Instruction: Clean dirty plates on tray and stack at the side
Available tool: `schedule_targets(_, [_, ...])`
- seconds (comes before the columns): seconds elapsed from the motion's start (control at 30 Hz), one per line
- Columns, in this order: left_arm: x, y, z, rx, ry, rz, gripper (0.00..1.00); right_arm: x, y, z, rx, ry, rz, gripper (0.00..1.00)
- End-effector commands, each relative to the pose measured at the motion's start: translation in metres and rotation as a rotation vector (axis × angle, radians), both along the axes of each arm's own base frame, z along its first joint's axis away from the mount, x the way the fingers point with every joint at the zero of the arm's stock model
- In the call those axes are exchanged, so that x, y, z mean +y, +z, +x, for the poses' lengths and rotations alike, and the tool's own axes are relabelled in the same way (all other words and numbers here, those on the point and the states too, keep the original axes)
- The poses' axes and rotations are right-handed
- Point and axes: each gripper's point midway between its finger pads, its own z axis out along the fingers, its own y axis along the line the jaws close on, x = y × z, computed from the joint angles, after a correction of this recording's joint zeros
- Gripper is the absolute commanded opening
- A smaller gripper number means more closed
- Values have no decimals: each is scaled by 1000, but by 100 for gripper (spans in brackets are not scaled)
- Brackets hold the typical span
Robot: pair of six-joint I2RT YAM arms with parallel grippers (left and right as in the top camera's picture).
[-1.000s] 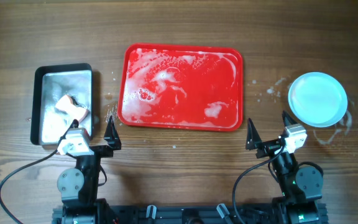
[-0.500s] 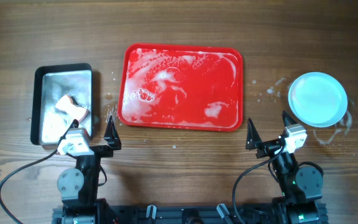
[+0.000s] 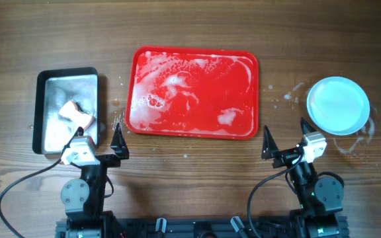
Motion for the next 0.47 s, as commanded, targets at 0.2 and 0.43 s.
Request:
schedule_targets(0.2, [1, -1, 0, -4, 4, 24, 100, 3, 2, -1, -10, 19, 12, 100])
schedule_targets(0.43, [1, -1, 0, -4, 4, 24, 100, 3, 2, -1, -10, 19, 13, 100])
